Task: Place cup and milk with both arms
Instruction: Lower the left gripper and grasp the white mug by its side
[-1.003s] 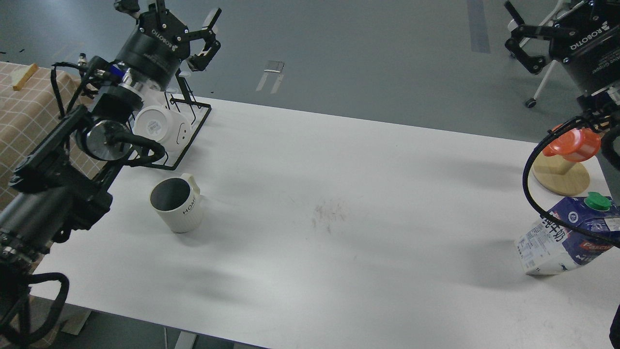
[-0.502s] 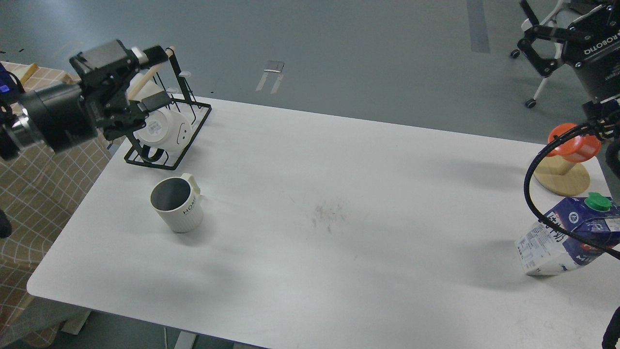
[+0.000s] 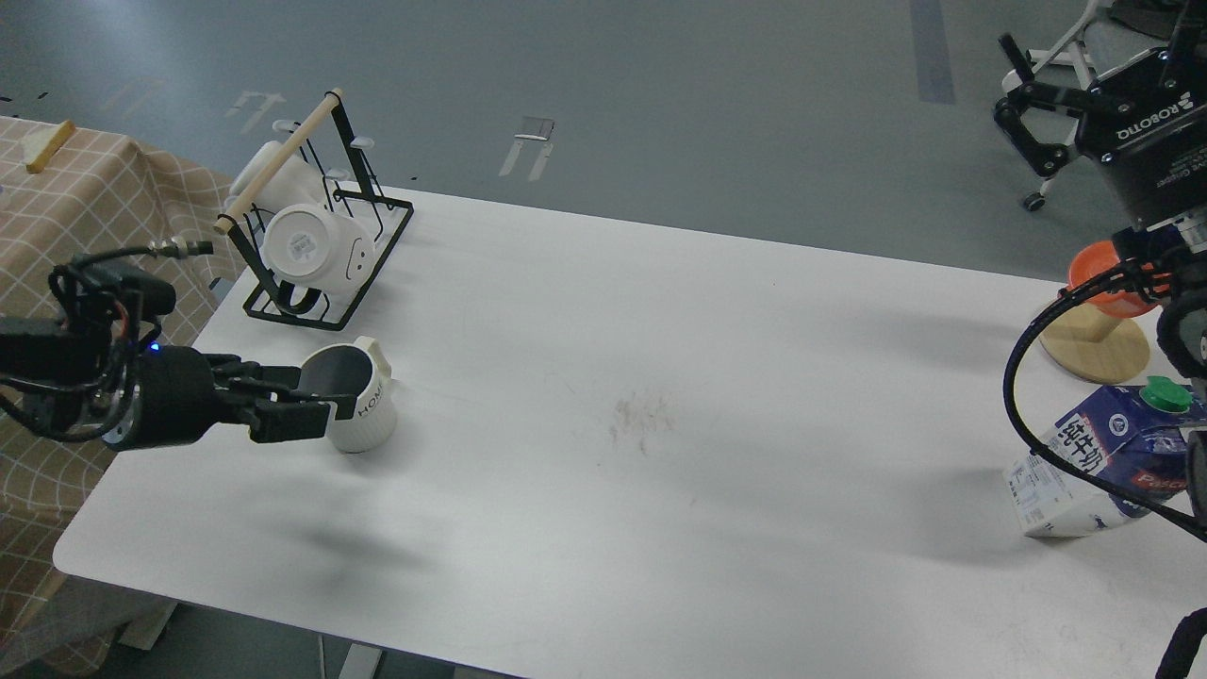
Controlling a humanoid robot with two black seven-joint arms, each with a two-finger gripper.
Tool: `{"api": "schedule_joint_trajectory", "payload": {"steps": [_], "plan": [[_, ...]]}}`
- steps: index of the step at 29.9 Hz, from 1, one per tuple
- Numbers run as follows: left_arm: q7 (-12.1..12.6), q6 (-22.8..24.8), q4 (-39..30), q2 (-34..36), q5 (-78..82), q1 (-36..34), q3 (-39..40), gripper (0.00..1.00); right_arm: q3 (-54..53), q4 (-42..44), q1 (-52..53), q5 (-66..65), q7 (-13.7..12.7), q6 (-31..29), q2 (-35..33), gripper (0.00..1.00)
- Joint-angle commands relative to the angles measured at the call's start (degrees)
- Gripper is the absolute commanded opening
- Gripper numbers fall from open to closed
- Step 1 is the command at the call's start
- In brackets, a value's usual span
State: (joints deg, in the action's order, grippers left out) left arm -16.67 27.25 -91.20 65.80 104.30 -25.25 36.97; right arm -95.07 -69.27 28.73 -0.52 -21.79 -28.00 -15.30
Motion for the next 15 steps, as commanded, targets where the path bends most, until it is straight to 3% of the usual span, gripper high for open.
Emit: {"api": "schedule_joint_trajectory", "payload": {"steps": [1, 8, 10, 12, 14, 15], "plan": [[0.0, -0.1, 2.7, -3.0, 3.4, -0.2, -0.1, 0.81, -0.8, 0.2, -0.5, 0.0, -0.1, 0.0, -0.1, 1.0], [0.4, -0.1, 5.5, -7.2, 4.6, -0.2, -0.1, 0.8, -1.3, 0.2, -1.2, 0.0, -0.1, 0.0, -0.1, 1.0], [0.1, -0.1, 6.7, -8.3, 4.9, -0.2, -0.1, 0.73, -1.3, 0.2, -1.2, 0.0, -0.1, 0.0, -0.1, 1.0], [0.0, -0.1, 8.5, -9.4, 4.9, -0.2, -0.1, 0.56, -1.3, 0.1, -1.2, 0.0, -0.2, 0.0, -0.1, 1.0], [-0.1, -0.1, 9.4, -10.1, 5.2, -0.2, -0.1, 0.21, -1.3, 0.1, -1.3, 0.0, -0.2, 0.0, -0.3, 1.0], [-0.1, -0.1, 9.4, -10.2, 5.3, -0.2, -0.1, 0.13, -1.3, 0.2, -1.3, 0.0, -0.2, 0.0, -0.4, 1.0]]}}
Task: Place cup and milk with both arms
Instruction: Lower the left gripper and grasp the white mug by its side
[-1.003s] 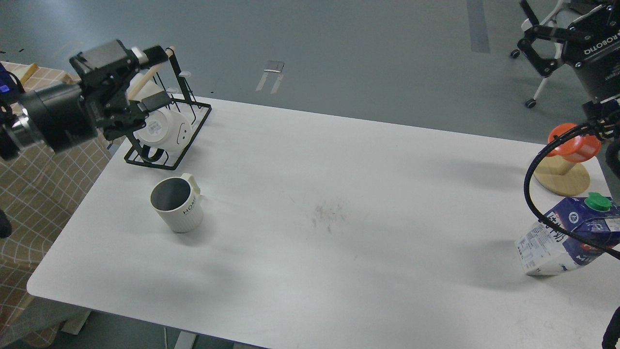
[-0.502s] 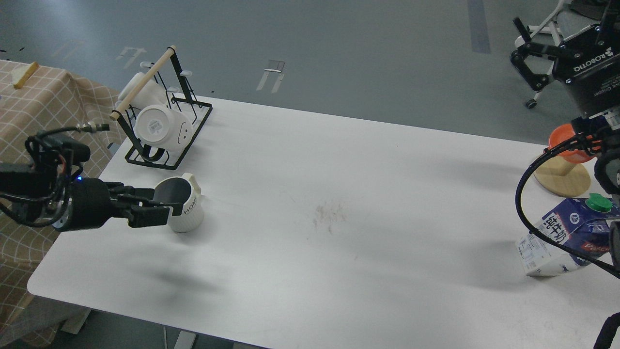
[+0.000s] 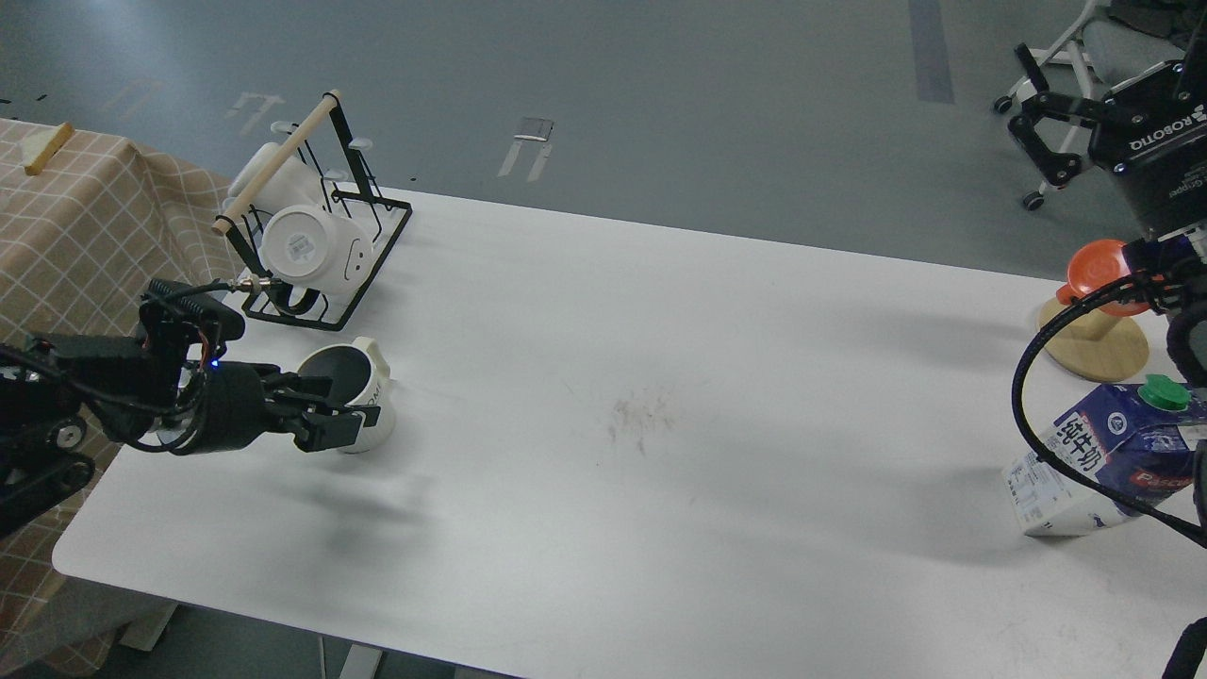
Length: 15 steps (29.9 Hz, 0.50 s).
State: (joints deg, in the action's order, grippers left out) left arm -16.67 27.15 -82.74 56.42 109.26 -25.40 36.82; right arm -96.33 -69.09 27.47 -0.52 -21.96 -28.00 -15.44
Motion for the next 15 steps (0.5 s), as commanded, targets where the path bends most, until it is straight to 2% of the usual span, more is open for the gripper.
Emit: {"api": "schedule_joint_trajectory", "payload": {"steps": [1, 11, 15], "plan": [[-0.2, 0.0, 0.9, -0.8, 0.6, 0.0, 0.0, 0.0, 0.0, 0.1, 0.0, 0.0, 0.0, 0.0, -0.3, 1.0], [-0.1, 0.1, -0.5, -0.3, 1.3, -1.2, 0.0, 0.0, 0.0, 0.1, -0.2, 0.0, 0.0, 0.0, 0.0, 1.0], [0.2, 0.9, -3.3, -0.1, 1.4, -5.4, 0.0, 0.0, 0.0, 0.1, -1.0, 0.0, 0.0, 0.0, -0.2, 1.0]]}}
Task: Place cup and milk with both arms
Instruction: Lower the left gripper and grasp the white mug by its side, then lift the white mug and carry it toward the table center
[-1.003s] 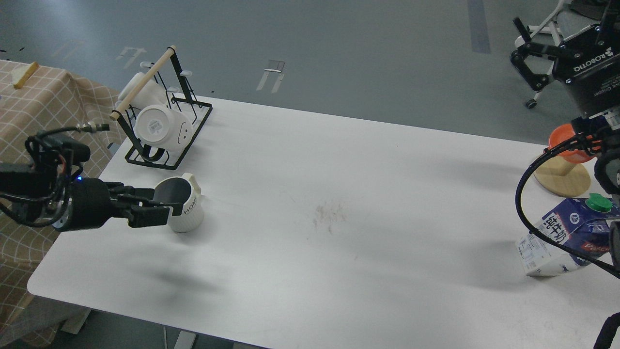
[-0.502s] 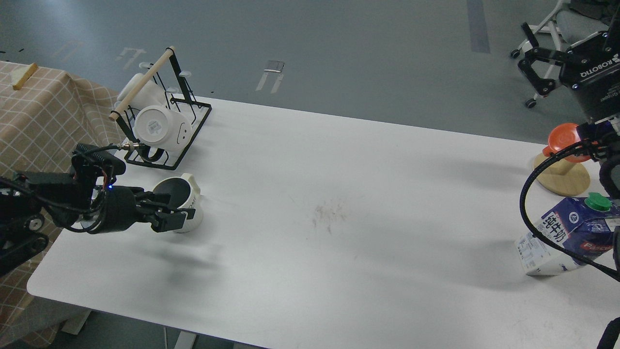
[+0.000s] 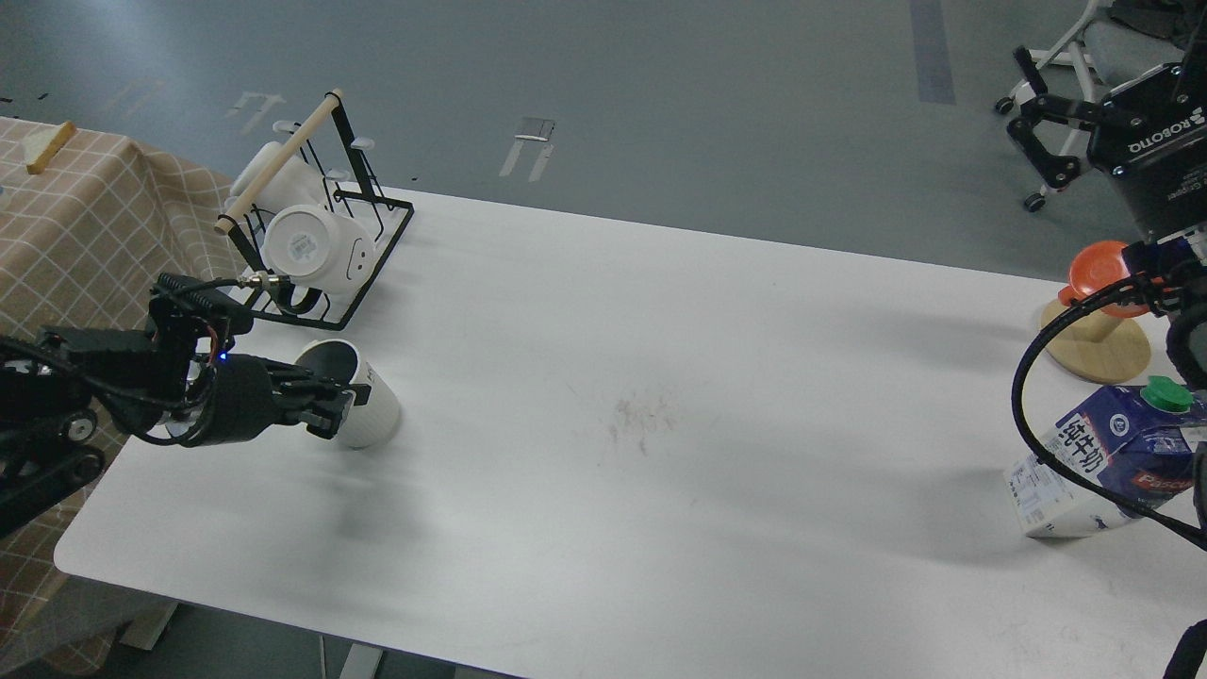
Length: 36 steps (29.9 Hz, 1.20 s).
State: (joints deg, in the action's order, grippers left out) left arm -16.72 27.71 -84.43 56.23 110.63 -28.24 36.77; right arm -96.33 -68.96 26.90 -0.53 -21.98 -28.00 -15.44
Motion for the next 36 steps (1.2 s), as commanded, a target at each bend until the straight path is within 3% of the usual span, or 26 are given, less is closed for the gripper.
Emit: {"api": "schedule_joint_trajectory", "payload": {"steps": [1, 6, 10, 18, 22, 27, 33, 35, 36], "plan": [[0.5, 0.3, -2.6, -0.1, 0.0, -4.5, 0.1, 0.0, -0.2, 0.0, -0.8, 0.0, 0.0, 0.0, -0.3, 1.0], [0.6, 0.3, -5.7, -1.8, 0.0, -11.9, 0.1, 0.0, -1.8, -0.2, -2.1, 0.0, 0.0, 0.0, -0.5, 1.0], [1.3, 0.3, -6.0, -10.4, 1.4, -14.6, -1.8, 0.0, -3.5, -0.4, -3.4, 0.0, 0.0, 0.0, -0.5, 1.0], [2.3, 0.3, -5.2, -21.1, 7.2, -21.5, -17.3, 0.0, -5.7, -0.4, -5.6, 0.0, -0.1, 0.0, -0.6, 1.0], [3.0, 0.3, -5.0, -23.4, 7.2, -23.2, -21.7, 0.0, -6.4, -0.4, -6.2, 0.0, -0.1, 0.0, -0.6, 1.0], [6.1, 0.3, -2.7, -26.4, 7.4, -22.7, -24.5, 0.0, -6.5, -0.4, -6.9, 0.1, -0.1, 0.0, -0.6, 1.0], [7.1, 0.3, -1.1, -28.9, 7.3, -23.2, -25.1, 0.0, -6.5, -0.5, -6.9, 0.1, -0.2, 0.0, -0.6, 1.0], [9.2, 0.3, -1.2, -31.2, 7.2, -23.0, -25.1, 0.48, -6.5, -0.5, -7.0, 0.1, -0.3, 0.0, -0.6, 1.0], [9.5, 0.3, -1.3, -31.7, 7.2, -22.9, -25.1, 0.58, -6.5, -0.5, -7.2, 0.1, -0.3, 0.0, -0.6, 1.0]]}}
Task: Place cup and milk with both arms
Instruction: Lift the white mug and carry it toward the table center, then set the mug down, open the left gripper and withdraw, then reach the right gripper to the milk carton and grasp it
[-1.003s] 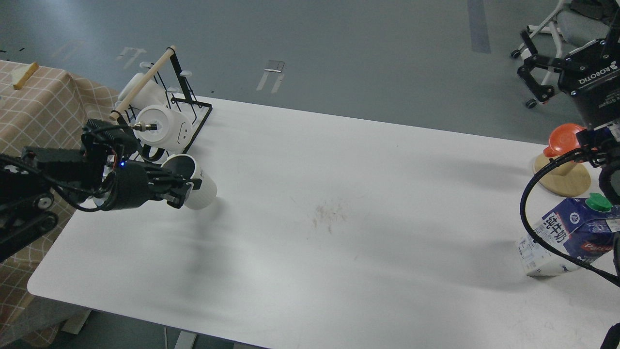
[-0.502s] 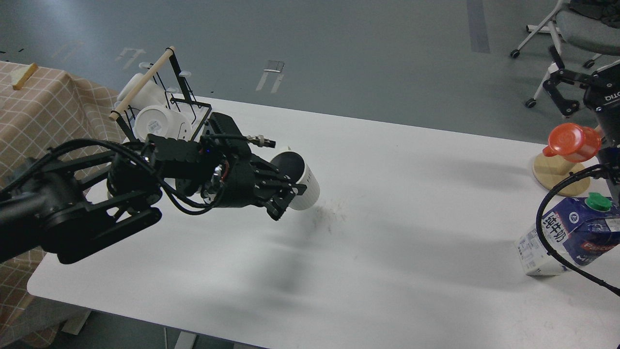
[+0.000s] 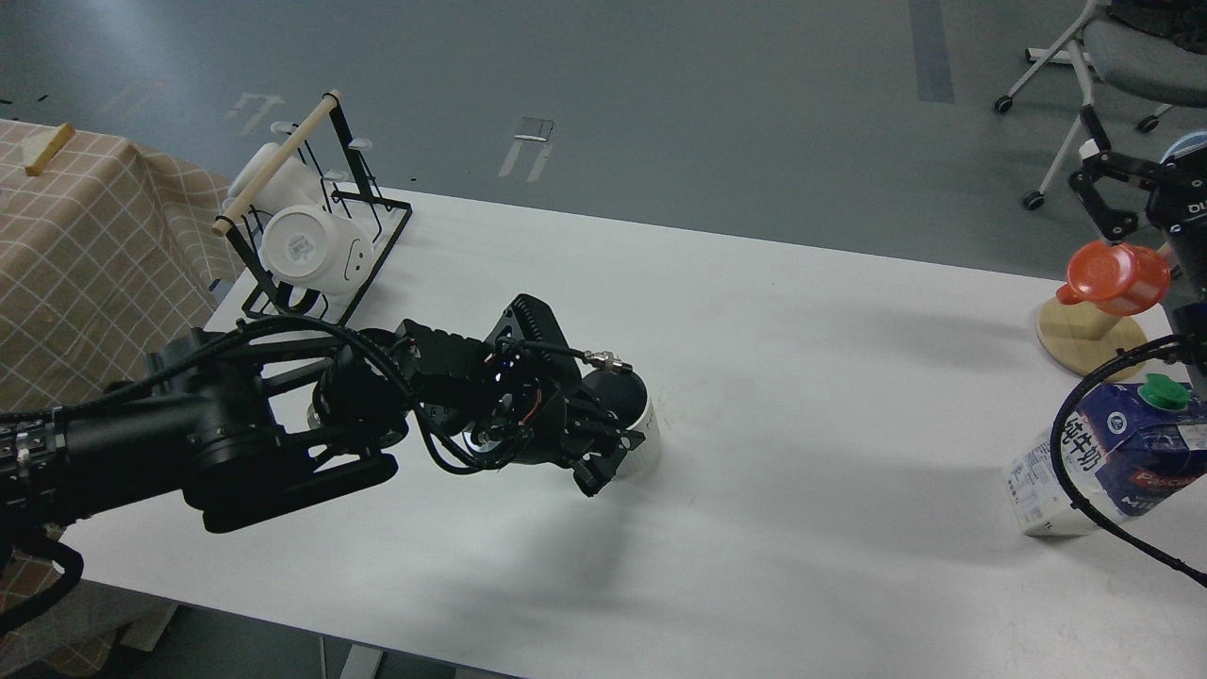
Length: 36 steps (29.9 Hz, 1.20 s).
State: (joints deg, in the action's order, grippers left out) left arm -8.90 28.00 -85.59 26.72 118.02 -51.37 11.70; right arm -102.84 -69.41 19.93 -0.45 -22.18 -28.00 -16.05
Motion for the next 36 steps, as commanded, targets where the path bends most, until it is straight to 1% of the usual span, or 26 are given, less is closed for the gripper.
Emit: {"api": "schedule_joint_trajectory", "payload": {"steps": [1, 5, 7, 8, 9, 10, 11, 12, 15, 17, 19, 21, 24, 25, 28, 29, 31, 33, 36], "plan": [[2.0, 0.0, -0.5, -2.7, -0.2, 0.3, 0.0, 0.68, 0.0, -0.1, -0.7, 0.0, -0.1, 0.0, 0.1, 1.0], [2.0, 0.0, -0.7, -2.9, -0.4, 0.0, 0.3, 0.71, -0.7, -1.4, -2.2, 0.1, -0.1, 0.0, 0.0, 1.0], [2.0, 0.0, -1.2, -2.6, -0.9, -1.3, 0.8, 0.79, -2.6, -3.4, -4.6, 2.2, -0.7, 0.0, -0.4, 1.0], [1.9, 0.0, -1.3, -2.5, -1.1, -2.1, 0.8, 0.79, -3.0, -4.3, -5.5, 3.5, -0.9, 0.0, -0.7, 1.0], [1.9, 0.0, -1.4, -2.3, -2.0, -3.8, 0.8, 0.8, -3.2, -5.7, -7.3, 6.6, -2.0, 0.0, -1.6, 1.0], [2.0, 0.0, -1.4, -2.3, -2.7, -4.6, 0.9, 0.8, -3.2, -6.5, -8.4, 8.4, -2.4, 0.0, -2.1, 1.0], [2.0, 0.0, -1.4, -2.2, -4.7, -6.0, 1.1, 0.84, -3.2, -8.0, -10.7, 12.3, -3.3, 0.0, -2.9, 1.0], [2.0, 0.0, -1.4, -2.0, -5.9, -6.8, 1.4, 0.86, -3.2, -8.7, -11.8, 14.1, -3.6, 0.0, -3.4, 1.0], [2.2, 0.0, -0.9, 0.3, -12.5, -10.8, 5.6, 0.89, -5.2, -11.8, -16.5, 18.7, -3.6, 0.0, -5.1, 1.0], [2.2, 0.0, -0.5, 1.1, -15.3, -11.6, 8.1, 0.91, -7.0, -12.8, -19.0, 18.8, -3.6, 0.0, -5.1, 1.0], [2.2, 0.0, 1.7, 3.1, -21.3, -11.6, 15.5, 0.95, -10.0, -15.0, -24.7, 19.2, -3.3, 0.0, -5.1, 1.0], [2.2, 0.0, 3.7, 3.9, -26.5, -10.9, 20.4, 0.97, -11.8, -16.6, -28.8, 19.6, -3.2, 0.0, -4.6, 1.0], [2.3, 0.0, 6.0, 4.3, -32.7, -10.6, 24.1, 0.97, -13.6, -18.1, -34.2, 23.9, -3.4, 0.0, -2.8, 1.0], [2.3, 0.0, 6.5, 4.5, -34.1, -10.3, 24.6, 0.97, -13.6, -18.4, -35.6, 25.3, -3.4, 0.0, -2.2, 1.0], [2.7, 0.0, 8.8, 6.0, -39.5, -9.1, 25.6, 0.97, -14.0, -19.3, -44.0, 30.1, -3.4, 0.0, -1.5, 1.0], [2.7, 0.0, 8.8, 6.0, -39.5, -9.1, 25.6, 0.97, -14.0, -19.3, -44.0, 30.2, -3.4, 0.0, -1.5, 1.0], [2.7, 0.0, 9.6, 6.6, -40.8, -8.9, 25.5, 0.97, -14.0, -18.7, -47.4, 31.2, -3.4, 0.0, -1.1, 1.0], [2.7, 0.0, 10.4, 6.9, -40.9, -7.4, 25.7, 0.97, -13.9, -17.9, -52.9, 30.7, -3.2, 0.0, 2.0, 1.0], [2.7, 0.0, 10.7, 6.8, -40.8, -6.6, 25.7, 0.97, -13.6, -14.4, -54.1, 30.3, -3.6, 0.0, 4.2, 1.0]]}}
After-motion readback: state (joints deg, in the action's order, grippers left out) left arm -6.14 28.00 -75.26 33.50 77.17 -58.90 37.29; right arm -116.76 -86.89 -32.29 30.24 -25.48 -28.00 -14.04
